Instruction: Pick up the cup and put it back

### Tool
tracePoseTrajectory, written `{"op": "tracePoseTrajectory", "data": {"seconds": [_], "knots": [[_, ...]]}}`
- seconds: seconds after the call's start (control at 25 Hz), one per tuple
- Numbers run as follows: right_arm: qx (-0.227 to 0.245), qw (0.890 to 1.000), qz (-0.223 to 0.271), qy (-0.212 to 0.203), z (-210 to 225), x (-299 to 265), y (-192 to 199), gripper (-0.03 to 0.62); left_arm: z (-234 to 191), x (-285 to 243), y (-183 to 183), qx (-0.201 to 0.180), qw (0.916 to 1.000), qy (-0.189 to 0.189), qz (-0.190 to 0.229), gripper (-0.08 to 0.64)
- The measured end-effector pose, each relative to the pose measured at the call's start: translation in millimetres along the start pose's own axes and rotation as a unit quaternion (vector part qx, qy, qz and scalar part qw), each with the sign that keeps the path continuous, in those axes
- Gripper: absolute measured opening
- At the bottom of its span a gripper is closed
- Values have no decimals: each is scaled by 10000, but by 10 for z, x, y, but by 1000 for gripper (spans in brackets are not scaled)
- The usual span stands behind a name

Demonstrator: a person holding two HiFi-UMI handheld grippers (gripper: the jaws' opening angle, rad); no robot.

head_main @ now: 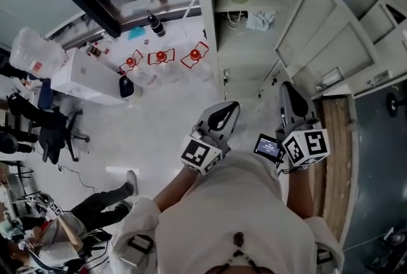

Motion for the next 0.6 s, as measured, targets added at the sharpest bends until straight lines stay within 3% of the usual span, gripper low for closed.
{"op": "tracePoseTrajectory", "data": {"seconds": [0.6], "knots": [[-456,9976,-414,-319,-323,1526,565,25,1193,681,229,41,9993,-354,-81,9]]}}
Point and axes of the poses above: the fingertips, and each gripper's own axes: x backward along the fingers, z to its right, y out of its underside, the point moved 4 cm from there along x, backward along the fingers, and after that the axes turned 6 degrees about y, right-handed, at the moved point
